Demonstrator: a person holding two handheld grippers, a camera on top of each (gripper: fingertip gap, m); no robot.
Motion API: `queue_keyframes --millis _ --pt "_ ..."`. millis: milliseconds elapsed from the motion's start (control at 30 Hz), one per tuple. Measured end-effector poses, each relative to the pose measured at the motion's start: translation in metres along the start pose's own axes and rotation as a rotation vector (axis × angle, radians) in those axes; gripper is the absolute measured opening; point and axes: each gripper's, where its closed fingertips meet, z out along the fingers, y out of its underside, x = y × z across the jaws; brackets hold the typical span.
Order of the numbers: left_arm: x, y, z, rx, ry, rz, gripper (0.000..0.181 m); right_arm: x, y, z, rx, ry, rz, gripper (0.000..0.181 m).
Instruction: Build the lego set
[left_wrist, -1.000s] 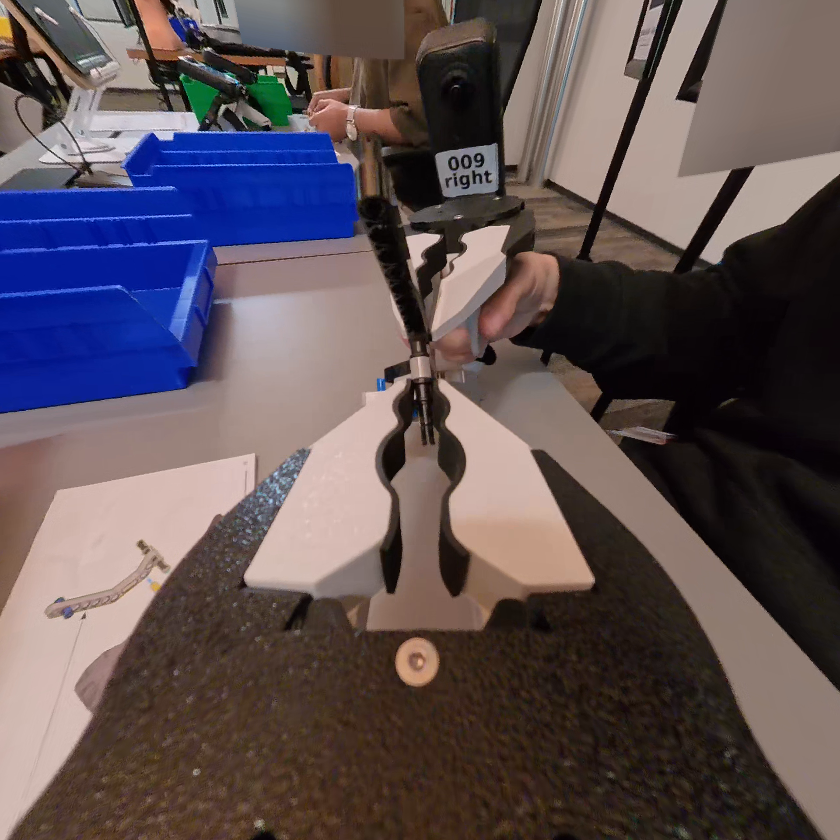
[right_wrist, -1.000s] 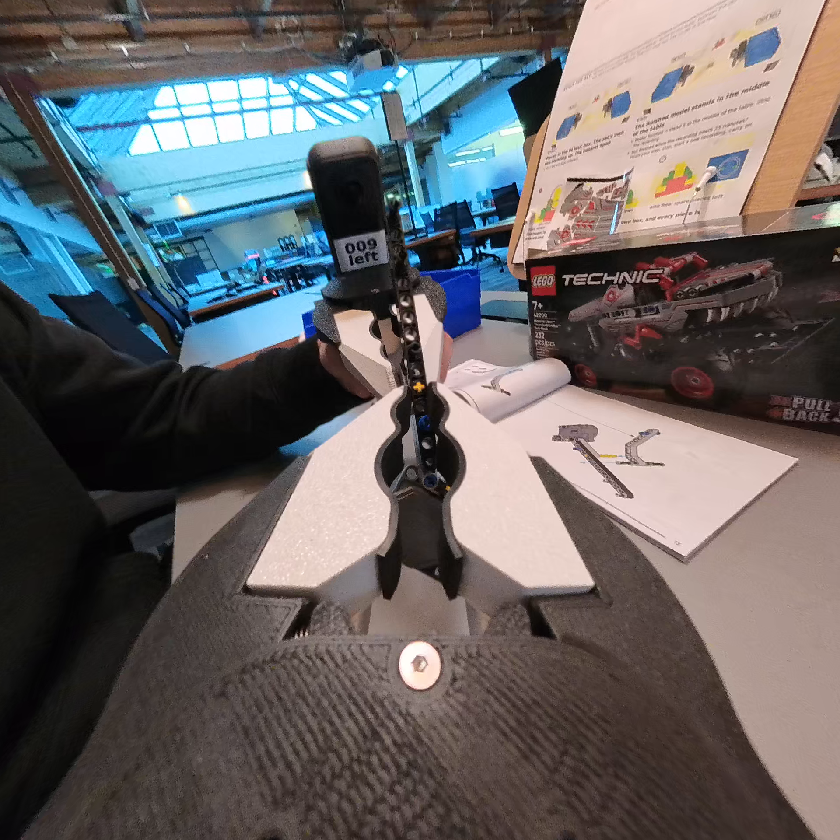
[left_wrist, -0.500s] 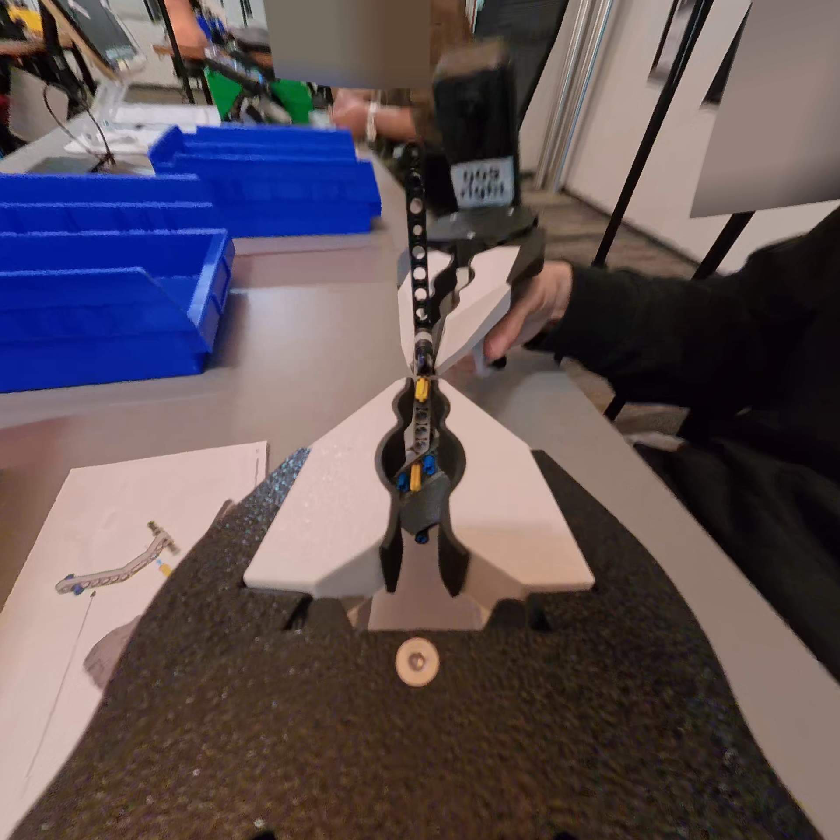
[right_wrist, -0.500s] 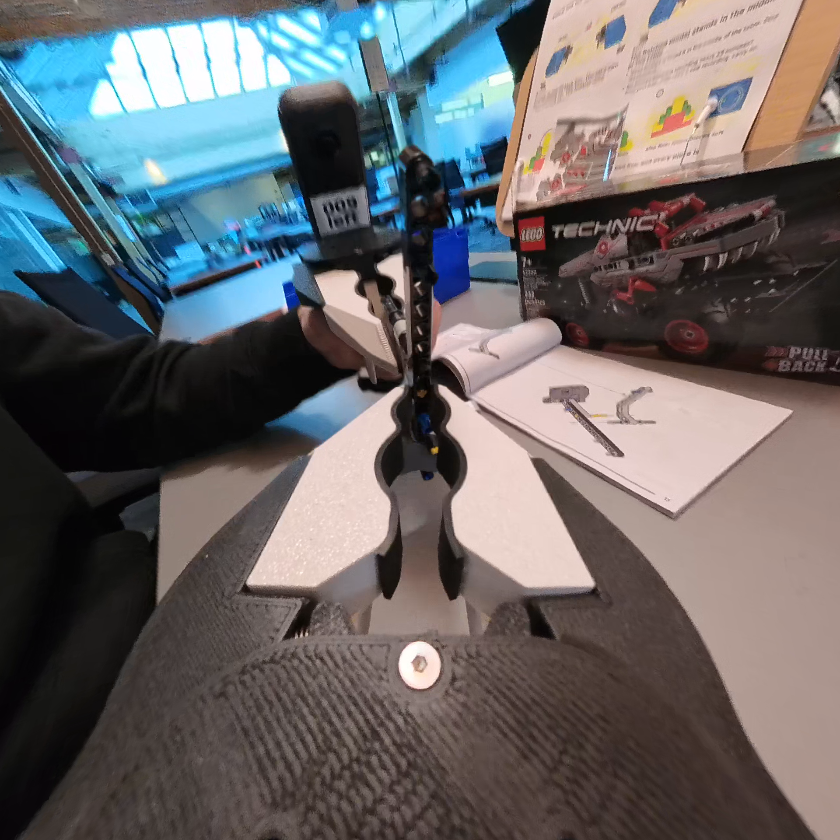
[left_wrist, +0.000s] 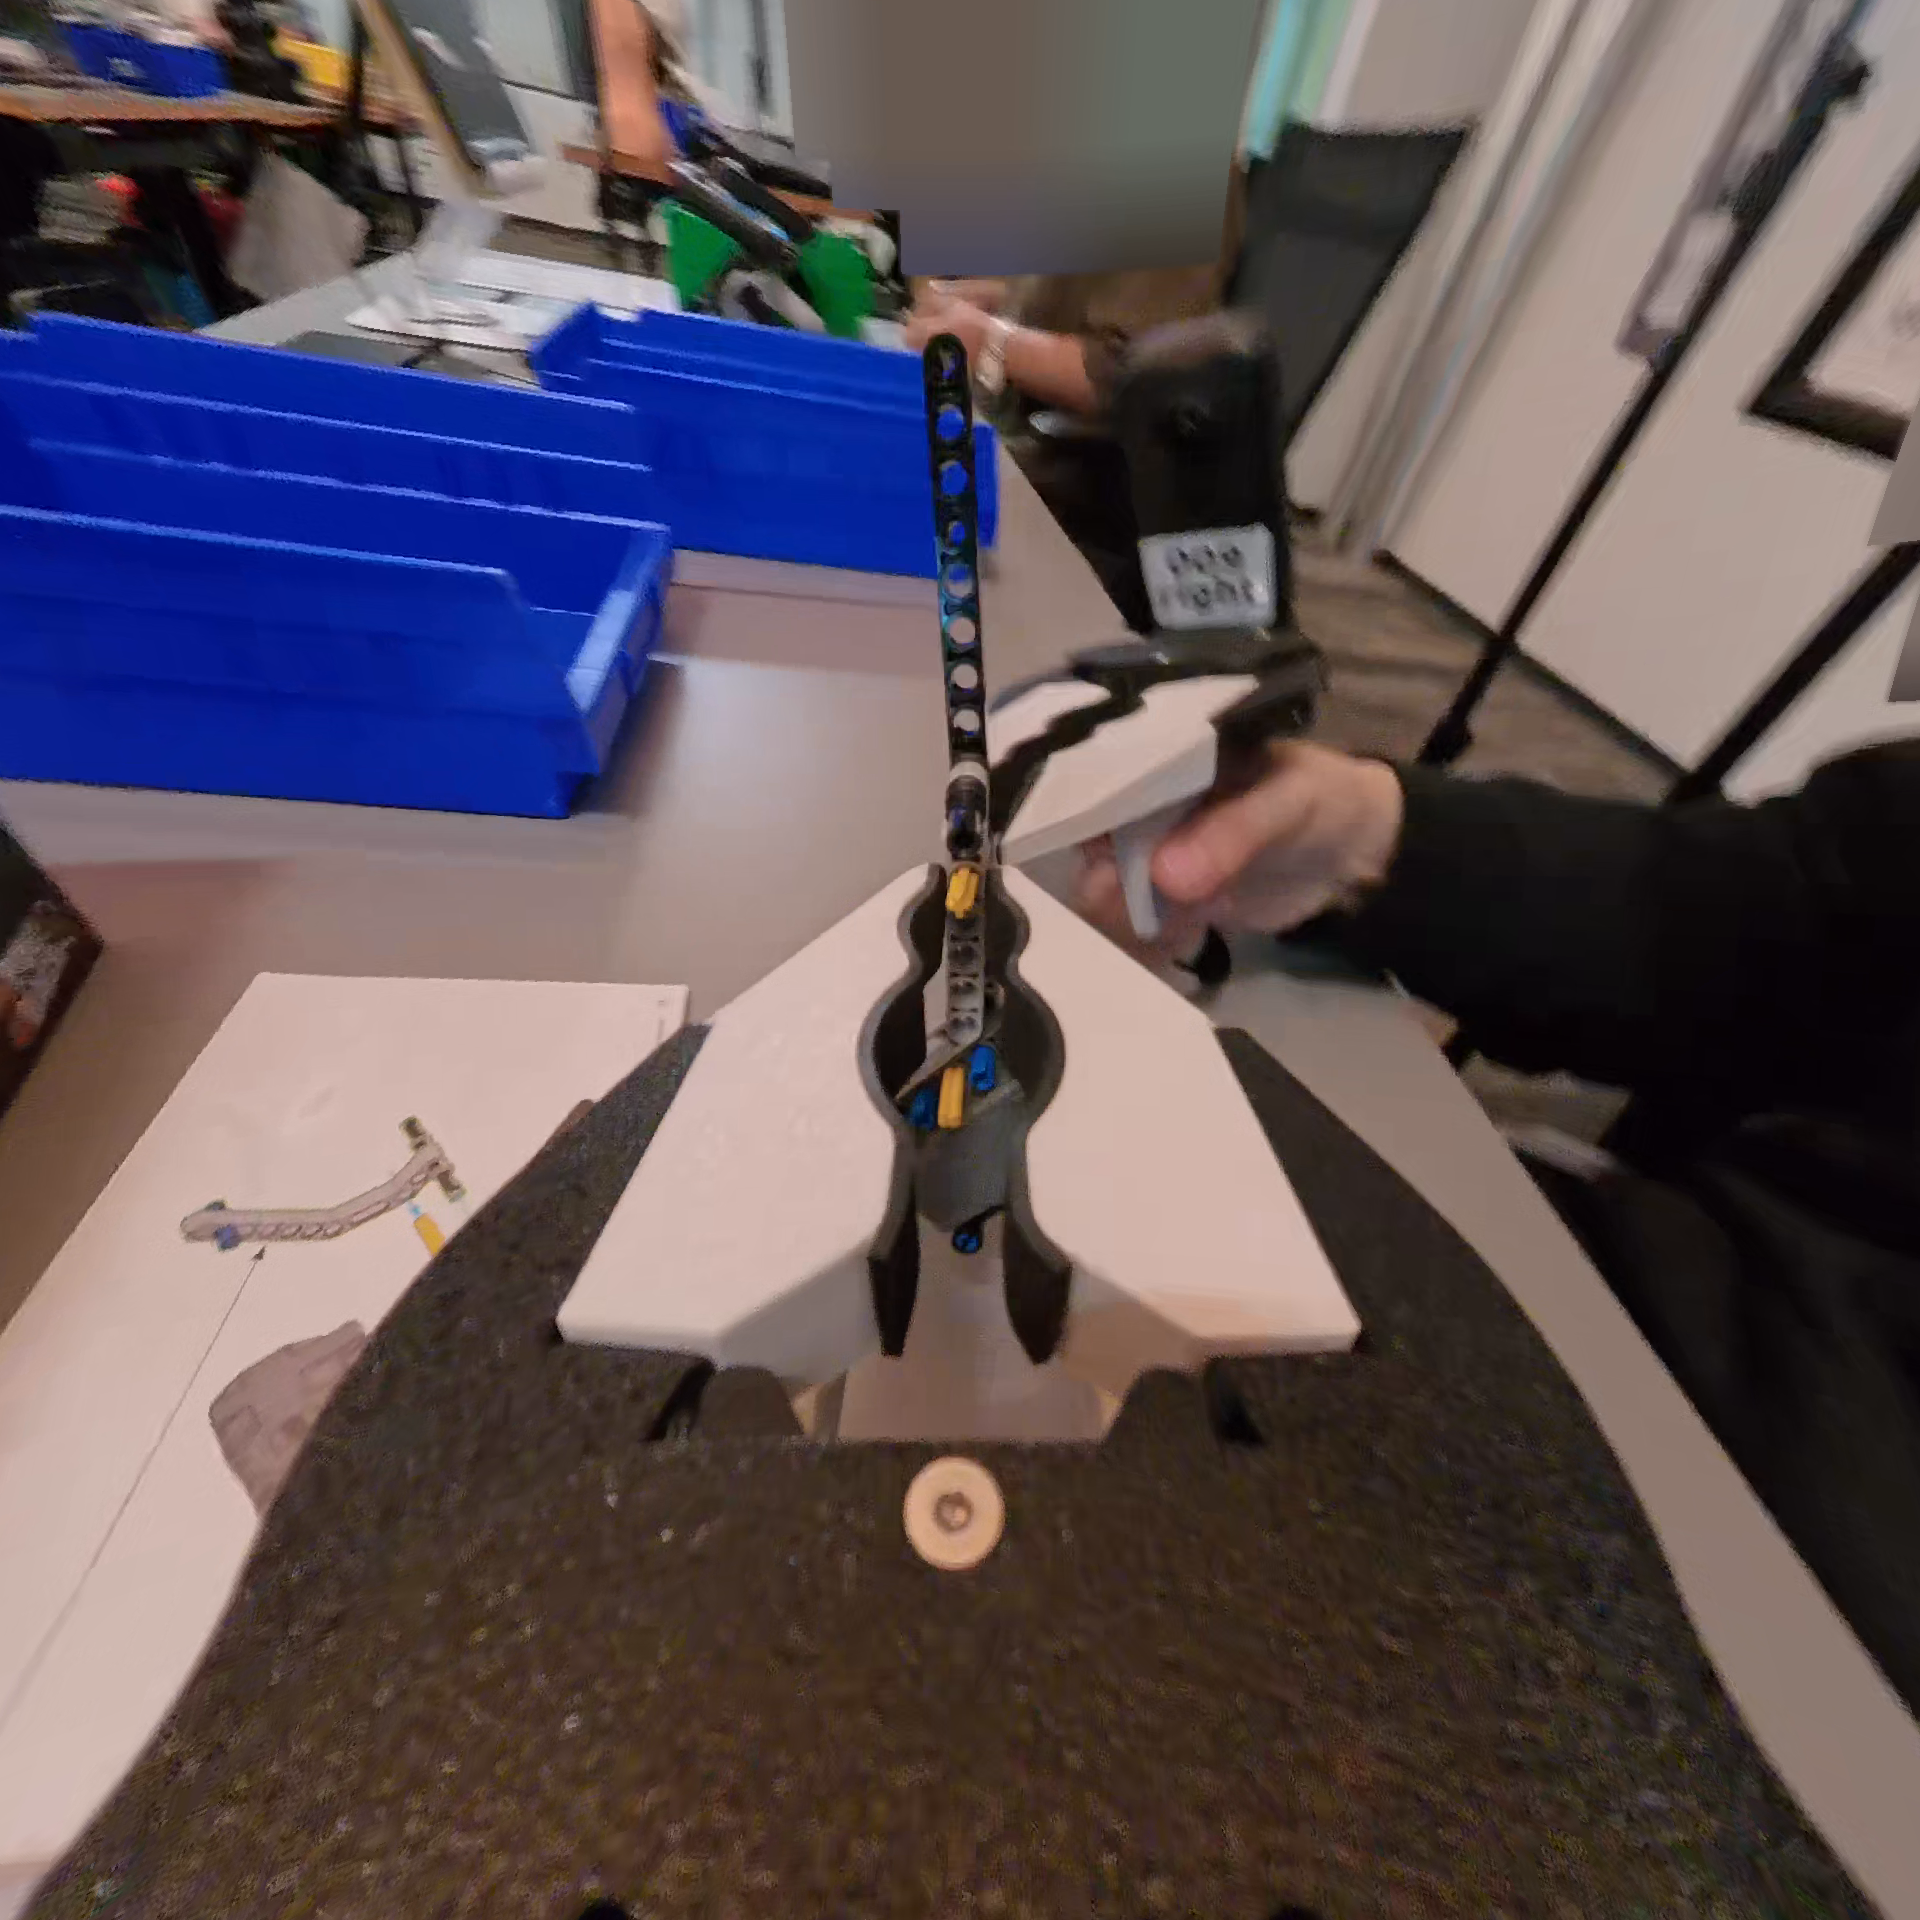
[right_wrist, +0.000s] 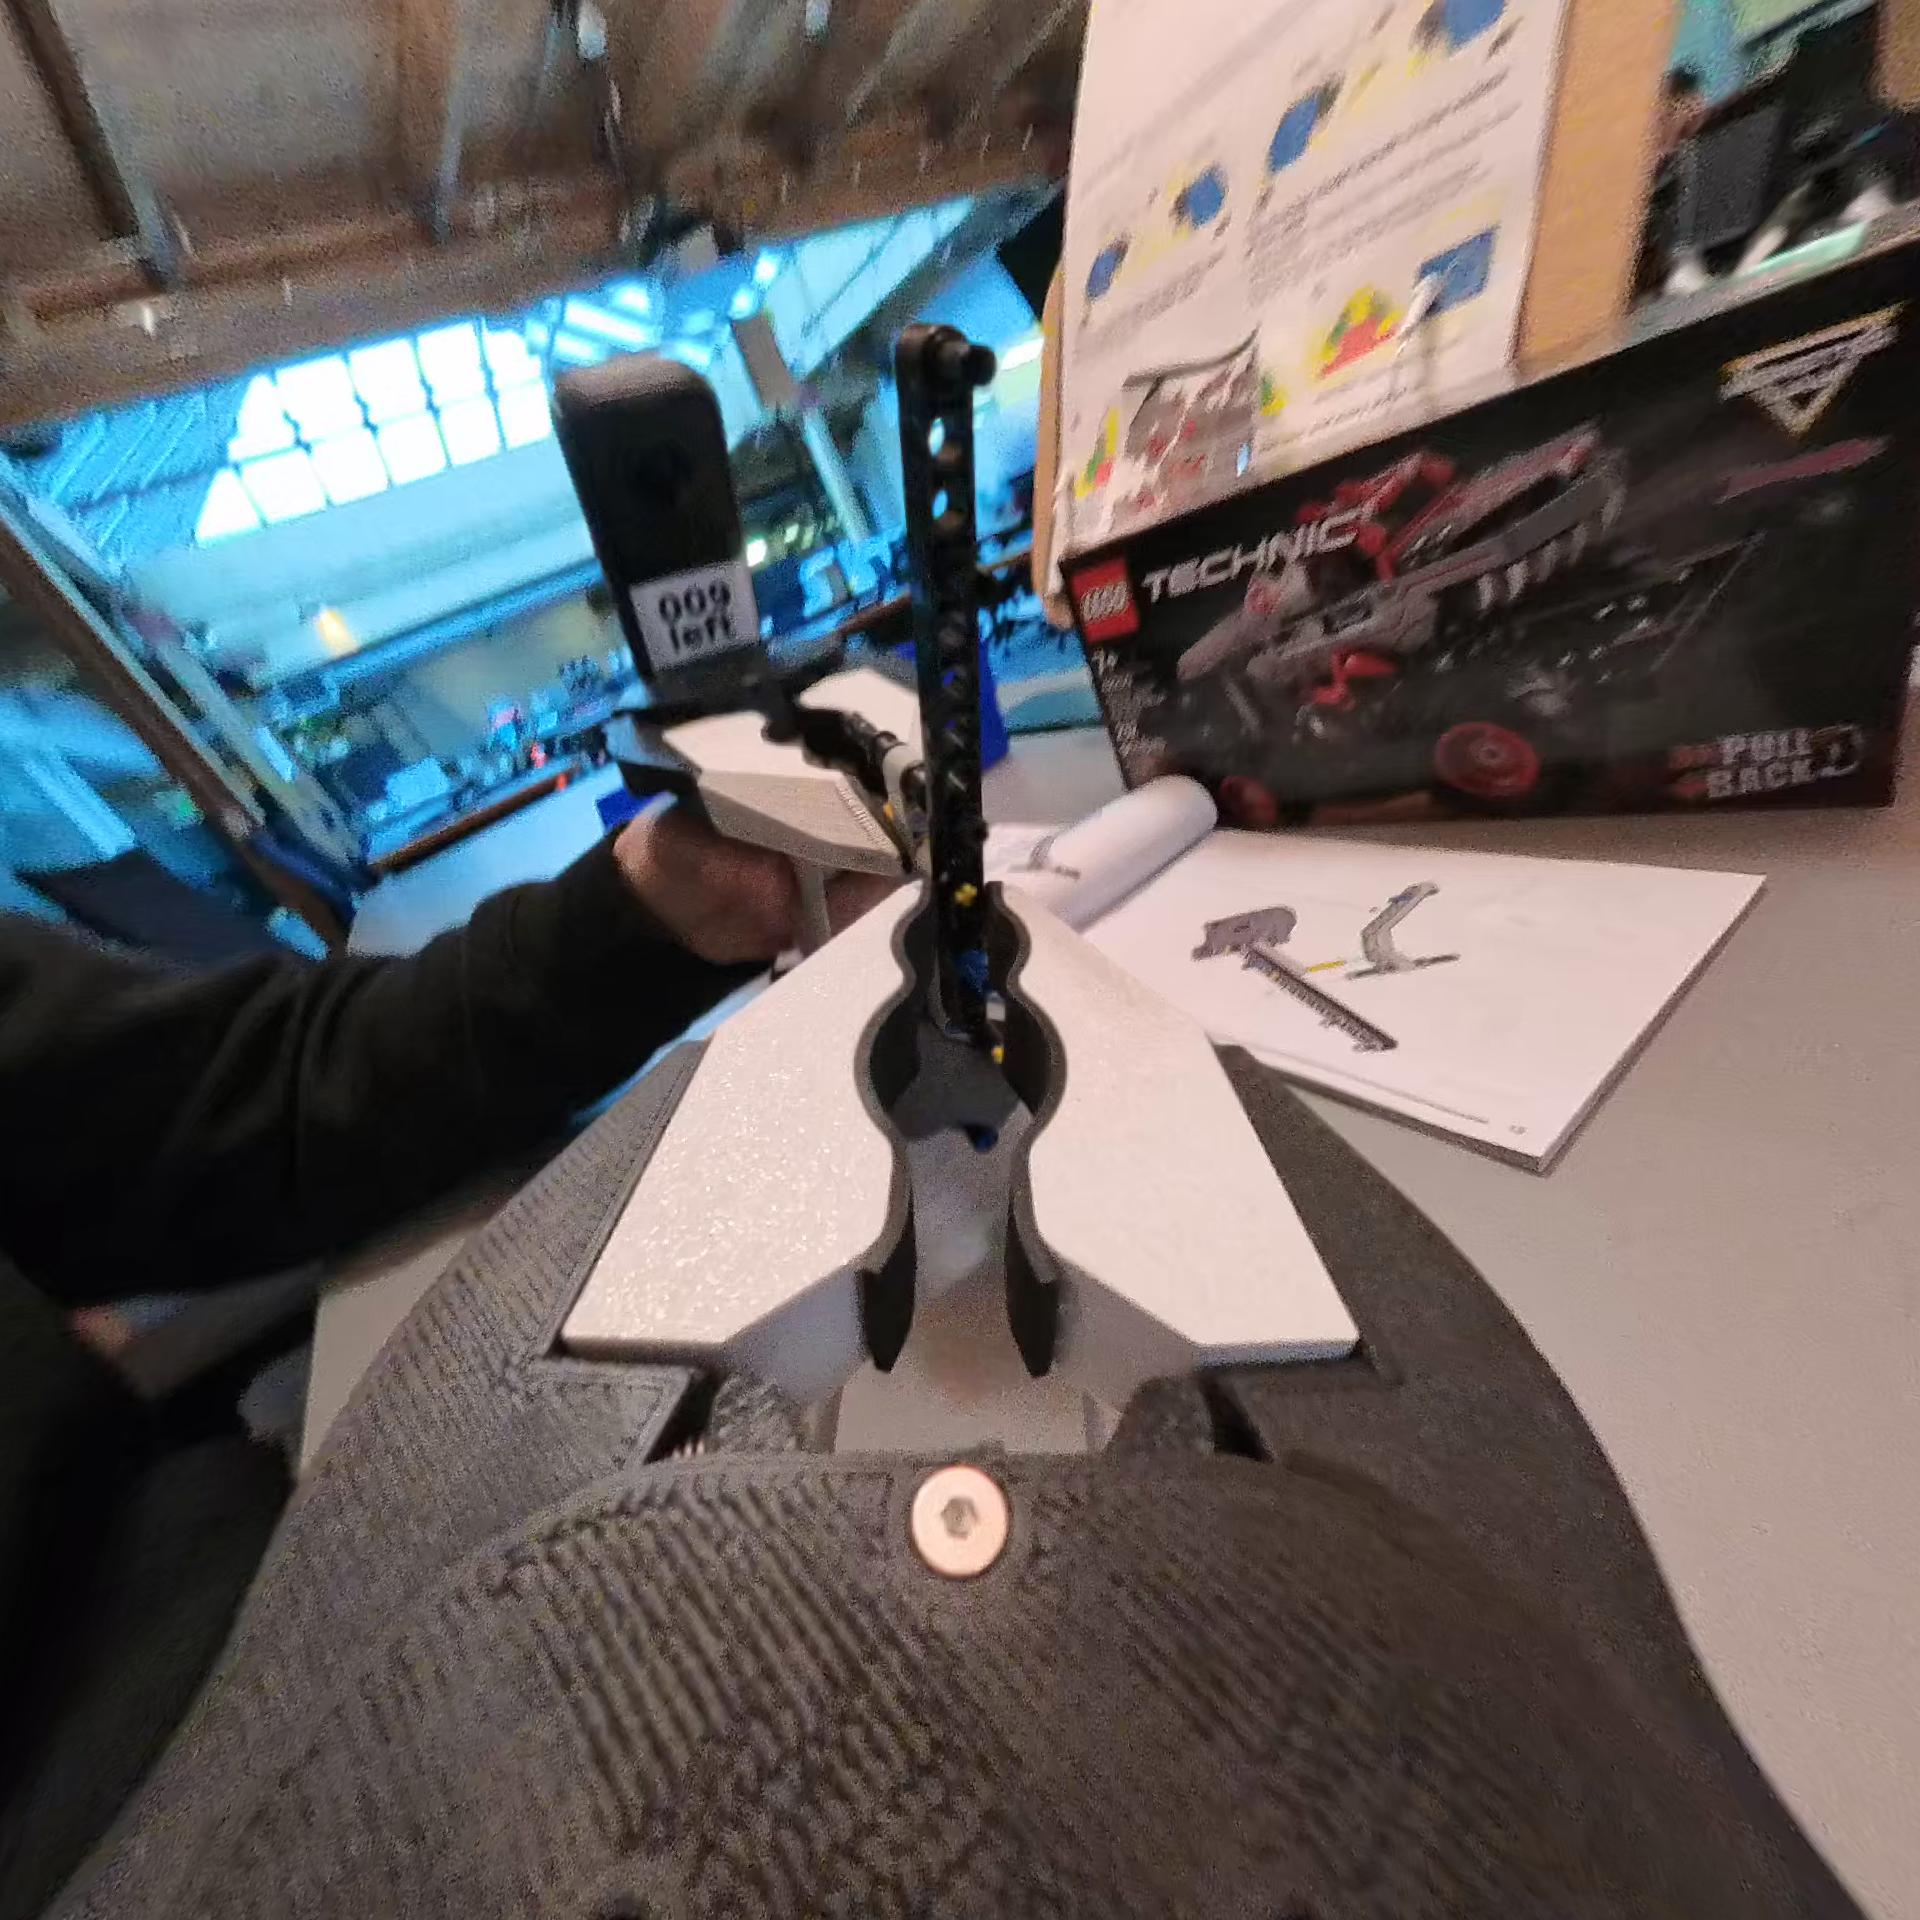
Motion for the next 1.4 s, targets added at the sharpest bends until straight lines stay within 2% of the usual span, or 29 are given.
queue_keyframes --millis 33,100,167,300,467,600,667,900,1333,1400 --pt "-0.006 -0.005 -0.001 0.035 -0.040 -0.036 0.005 0.005 -0.003 -0.001 0.022 0.041 0.000 0.006" --pt "-0.015 -0.015 -0.004 0.103 -0.117 -0.091 0.005 0.012 -0.005 -0.003 0.014 0.118 -0.061 0.022" --pt "-0.020 -0.022 -0.005 0.150 -0.184 -0.133 0.005 0.010 -0.011 -0.001 0.014 0.174 -0.116 0.027" --pt "-0.020 -0.022 0.002 0.172 -0.275 -0.131 0.005 0.008 -0.012 0.006 -0.012 0.287 -0.166 0.040" --pt "-0.013 -0.025 0.008 0.210 -0.329 -0.101 0.005 0.021 -0.012 0.002 -0.042 0.451 -0.236 0.042" --pt "-0.007 -0.029 0.010 0.254 -0.361 -0.100 0.005 0.018 -0.013 0.004 -0.038 0.494 -0.313 0.043" --pt "-0.006 -0.031 0.008 0.285 -0.383 -0.102 0.005 0.015 -0.018 0.004 -0.006 0.517 -0.361 0.037" --pt "0.002 -0.033 0.013 0.316 -0.381 -0.086 0.005 0.011 -0.027 0.000 0.027 0.594 -0.475 0.034" --pt "0.005 -0.034 0.015 0.361 -0.255 -0.185 0.006 0.012 -0.030 -0.005 -0.057 0.605 -0.629 0.034" --pt "0.002 -0.033 0.013 0.350 -0.283 -0.167 0.005 0.012 -0.029 -0.003 -0.068 0.609 -0.633 0.034"
